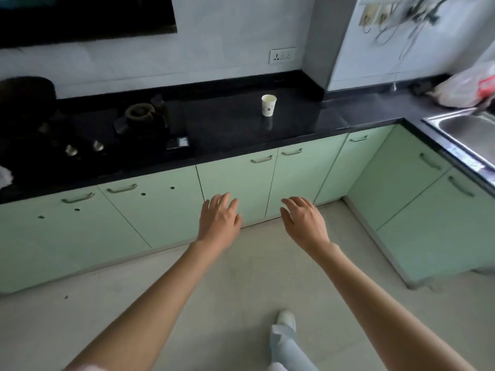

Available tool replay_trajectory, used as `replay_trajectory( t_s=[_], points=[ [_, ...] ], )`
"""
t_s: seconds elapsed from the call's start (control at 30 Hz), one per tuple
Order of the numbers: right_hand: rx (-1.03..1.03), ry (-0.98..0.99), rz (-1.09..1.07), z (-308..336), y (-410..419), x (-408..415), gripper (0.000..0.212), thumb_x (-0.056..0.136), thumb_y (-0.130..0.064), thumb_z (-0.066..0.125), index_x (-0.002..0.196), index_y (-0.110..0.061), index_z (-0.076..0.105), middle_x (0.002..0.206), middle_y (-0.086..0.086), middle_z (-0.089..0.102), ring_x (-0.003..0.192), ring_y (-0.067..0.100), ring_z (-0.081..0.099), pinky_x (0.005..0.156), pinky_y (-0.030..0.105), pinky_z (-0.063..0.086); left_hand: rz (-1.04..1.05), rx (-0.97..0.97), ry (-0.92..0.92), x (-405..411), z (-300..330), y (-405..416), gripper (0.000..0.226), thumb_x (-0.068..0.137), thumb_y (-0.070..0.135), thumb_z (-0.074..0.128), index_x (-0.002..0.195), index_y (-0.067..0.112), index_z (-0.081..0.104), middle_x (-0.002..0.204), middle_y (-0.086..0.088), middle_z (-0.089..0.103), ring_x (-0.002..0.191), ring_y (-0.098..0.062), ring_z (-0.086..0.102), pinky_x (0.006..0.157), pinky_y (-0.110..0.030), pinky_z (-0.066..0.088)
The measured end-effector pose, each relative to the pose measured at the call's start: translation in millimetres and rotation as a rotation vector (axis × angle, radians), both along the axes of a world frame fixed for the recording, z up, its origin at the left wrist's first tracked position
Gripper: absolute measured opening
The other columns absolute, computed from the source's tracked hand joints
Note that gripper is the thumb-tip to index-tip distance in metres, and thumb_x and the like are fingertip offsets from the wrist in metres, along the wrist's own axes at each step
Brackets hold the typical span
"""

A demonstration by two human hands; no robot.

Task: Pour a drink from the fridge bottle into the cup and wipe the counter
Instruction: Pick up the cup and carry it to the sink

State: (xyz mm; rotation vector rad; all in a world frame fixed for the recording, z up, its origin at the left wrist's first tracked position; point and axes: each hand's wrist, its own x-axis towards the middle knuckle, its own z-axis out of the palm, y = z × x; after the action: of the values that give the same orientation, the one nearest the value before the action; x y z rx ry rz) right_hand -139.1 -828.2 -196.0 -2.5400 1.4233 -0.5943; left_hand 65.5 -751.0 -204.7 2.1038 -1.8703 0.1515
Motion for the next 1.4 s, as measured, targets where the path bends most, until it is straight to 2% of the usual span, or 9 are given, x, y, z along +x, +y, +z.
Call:
replay_trajectory(
  t_s=[0.3, 0.67, 0.87, 1.0, 1.1, 1.4],
  points=[
    [-0.033, -0.018, 0.006, 4.1, -139.1, -39.3, 0.027, 0.093, -0.021, 0.056, 0.113, -0.006, 0.066, 0.108, 0.011, 0.068, 0.106, 0.033, 0.059, 0.091, 0.041, 0.045, 0.036, 0.029, -0.006, -42.3, 3.5, -135.5, 0.036, 0.086, 0.02, 0.061, 0.119, 0.004, 0.062, 0.123, -0.016, 0.06, 0.114, -0.035, 0.054, 0.094, -0.047, 0.043],
    [0.011, -0.005, 0.044, -6.5, -270.1, -51.6, 0.028, 0.093, -0.02, 0.057, 0.116, -0.005, 0.065, 0.109, 0.01, 0.068, 0.107, 0.032, 0.06, 0.089, 0.041, 0.049, 0.053, 0.041, 0.018, -61.1, 2.8, -262.3, 0.035, 0.082, 0.018, 0.064, 0.115, 0.006, 0.063, 0.115, -0.012, 0.062, 0.106, -0.032, 0.058, 0.089, -0.045, 0.048],
    [0.023, 0.031, 0.032, -14.8, -341.2, -29.8, 0.03, 0.095, -0.022, 0.053, 0.12, -0.007, 0.063, 0.115, 0.008, 0.066, 0.114, 0.031, 0.056, 0.091, 0.041, 0.046, 0.037, 0.026, 0.003, -35.1, -5.1, -338.2, 0.035, 0.072, 0.013, 0.077, 0.103, 0.002, 0.068, 0.103, -0.015, 0.066, 0.092, -0.036, 0.064, 0.075, -0.045, 0.053],
    [0.025, 0.012, 0.033, -12.3, -394.6, -0.6, 0.031, 0.097, -0.023, 0.05, 0.12, -0.007, 0.062, 0.115, 0.007, 0.066, 0.115, 0.03, 0.055, 0.093, 0.04, 0.045, 0.045, 0.028, 0.023, -6.4, -10.0, -391.3, 0.037, 0.075, 0.016, 0.076, 0.107, 0.001, 0.067, 0.109, -0.017, 0.065, 0.097, -0.036, 0.063, 0.079, -0.047, 0.053],
    [0.012, -0.027, 0.04, -14.4, -425.4, 20.9, 0.027, 0.094, -0.019, 0.054, 0.114, -0.004, 0.065, 0.106, 0.009, 0.069, 0.106, 0.032, 0.059, 0.088, 0.042, 0.05, 0.04, 0.052, 0.018, 12.5, -12.5, -421.1, 0.039, 0.074, 0.017, 0.077, 0.108, 0.002, 0.067, 0.108, -0.016, 0.065, 0.096, -0.036, 0.063, 0.078, -0.047, 0.054],
    [0.05, -0.006, 0.138, -36.7, -493.0, 74.1, 0.03, 0.091, -0.021, 0.057, 0.114, -0.004, 0.065, 0.105, 0.009, 0.069, 0.103, 0.033, 0.061, 0.082, 0.042, 0.053, 0.122, 0.101, -0.01, 57.3, -22.4, -472.6, 0.041, 0.075, 0.018, 0.076, 0.111, 0.001, 0.066, 0.109, -0.017, 0.065, 0.095, -0.036, 0.063, 0.077, -0.048, 0.054]
  ],
)
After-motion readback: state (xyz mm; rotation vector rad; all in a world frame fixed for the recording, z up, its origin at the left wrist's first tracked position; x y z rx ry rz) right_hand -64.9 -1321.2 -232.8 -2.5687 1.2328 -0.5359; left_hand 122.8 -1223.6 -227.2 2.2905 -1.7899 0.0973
